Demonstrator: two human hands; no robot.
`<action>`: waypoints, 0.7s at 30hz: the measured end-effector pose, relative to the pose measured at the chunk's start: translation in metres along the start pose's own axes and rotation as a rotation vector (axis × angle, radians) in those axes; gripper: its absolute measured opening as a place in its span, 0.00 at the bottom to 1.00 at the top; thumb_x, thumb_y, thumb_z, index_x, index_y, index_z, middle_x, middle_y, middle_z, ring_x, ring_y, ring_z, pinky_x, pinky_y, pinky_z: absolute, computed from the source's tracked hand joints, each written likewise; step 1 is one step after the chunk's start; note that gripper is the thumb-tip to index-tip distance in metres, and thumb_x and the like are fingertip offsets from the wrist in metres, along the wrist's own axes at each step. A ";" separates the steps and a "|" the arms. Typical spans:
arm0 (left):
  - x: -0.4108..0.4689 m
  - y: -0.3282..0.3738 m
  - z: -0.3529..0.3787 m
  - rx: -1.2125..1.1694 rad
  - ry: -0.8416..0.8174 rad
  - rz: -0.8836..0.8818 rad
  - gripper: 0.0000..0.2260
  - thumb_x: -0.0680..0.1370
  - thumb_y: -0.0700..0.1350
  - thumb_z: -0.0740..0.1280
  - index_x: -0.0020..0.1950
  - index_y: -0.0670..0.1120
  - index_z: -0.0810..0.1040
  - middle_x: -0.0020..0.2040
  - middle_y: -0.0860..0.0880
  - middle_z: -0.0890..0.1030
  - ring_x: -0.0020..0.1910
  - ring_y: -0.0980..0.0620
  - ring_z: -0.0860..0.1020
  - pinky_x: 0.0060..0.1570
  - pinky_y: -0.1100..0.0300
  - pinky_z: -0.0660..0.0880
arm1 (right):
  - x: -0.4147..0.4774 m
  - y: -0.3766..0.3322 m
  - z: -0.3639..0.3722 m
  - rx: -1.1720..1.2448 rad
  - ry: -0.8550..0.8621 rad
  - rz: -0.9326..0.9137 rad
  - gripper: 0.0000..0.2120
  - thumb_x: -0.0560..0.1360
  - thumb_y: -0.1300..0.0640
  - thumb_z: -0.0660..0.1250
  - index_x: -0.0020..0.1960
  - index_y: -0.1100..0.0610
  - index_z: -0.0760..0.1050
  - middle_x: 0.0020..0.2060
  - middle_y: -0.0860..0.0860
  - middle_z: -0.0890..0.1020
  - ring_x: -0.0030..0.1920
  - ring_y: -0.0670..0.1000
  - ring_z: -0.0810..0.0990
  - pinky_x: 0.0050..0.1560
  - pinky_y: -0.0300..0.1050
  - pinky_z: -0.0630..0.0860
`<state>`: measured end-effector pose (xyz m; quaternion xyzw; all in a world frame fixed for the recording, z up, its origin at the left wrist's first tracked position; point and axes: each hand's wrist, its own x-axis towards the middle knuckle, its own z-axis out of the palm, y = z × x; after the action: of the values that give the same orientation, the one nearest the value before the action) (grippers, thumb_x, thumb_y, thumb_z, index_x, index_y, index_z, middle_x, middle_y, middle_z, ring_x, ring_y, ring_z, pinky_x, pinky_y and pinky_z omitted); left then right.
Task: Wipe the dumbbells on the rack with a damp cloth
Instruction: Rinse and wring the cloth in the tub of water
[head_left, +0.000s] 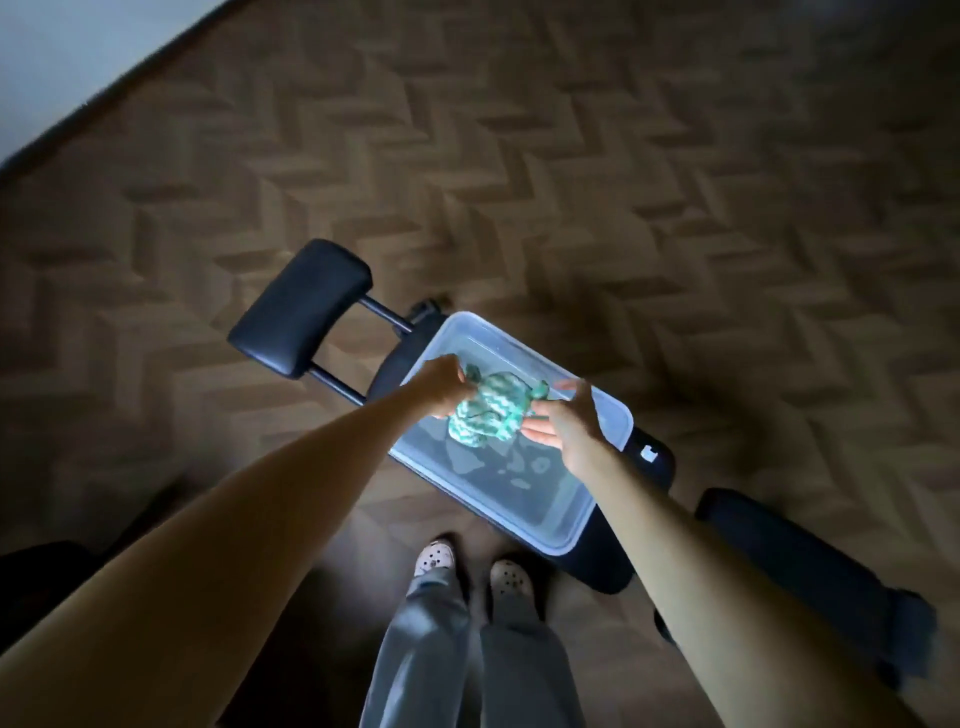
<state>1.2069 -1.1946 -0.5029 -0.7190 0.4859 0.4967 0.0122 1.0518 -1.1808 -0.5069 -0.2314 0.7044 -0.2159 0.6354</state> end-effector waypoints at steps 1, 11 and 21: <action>0.014 -0.004 0.008 0.014 0.026 -0.001 0.08 0.78 0.40 0.60 0.47 0.37 0.75 0.46 0.36 0.79 0.51 0.38 0.80 0.49 0.51 0.76 | 0.012 0.006 0.001 -0.023 -0.003 -0.011 0.16 0.76 0.74 0.57 0.57 0.56 0.63 0.46 0.59 0.76 0.41 0.57 0.80 0.46 0.47 0.76; 0.086 -0.040 0.098 -0.015 -0.121 0.087 0.23 0.72 0.40 0.70 0.66 0.40 0.71 0.64 0.42 0.75 0.63 0.45 0.73 0.56 0.60 0.69 | 0.112 0.067 -0.014 -0.418 -0.055 -0.032 0.08 0.72 0.71 0.64 0.49 0.63 0.78 0.42 0.58 0.76 0.46 0.55 0.77 0.52 0.50 0.76; 0.132 -0.038 0.126 0.469 -0.101 0.089 0.14 0.78 0.35 0.60 0.63 0.37 0.73 0.64 0.39 0.74 0.65 0.42 0.72 0.61 0.53 0.71 | 0.139 0.088 -0.027 -1.380 -0.199 -0.181 0.14 0.77 0.68 0.58 0.62 0.65 0.72 0.60 0.61 0.76 0.60 0.60 0.75 0.55 0.48 0.73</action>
<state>1.1502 -1.2023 -0.6806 -0.6486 0.6181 0.4055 0.1812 1.0083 -1.1933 -0.6677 -0.6580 0.5971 0.2504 0.3845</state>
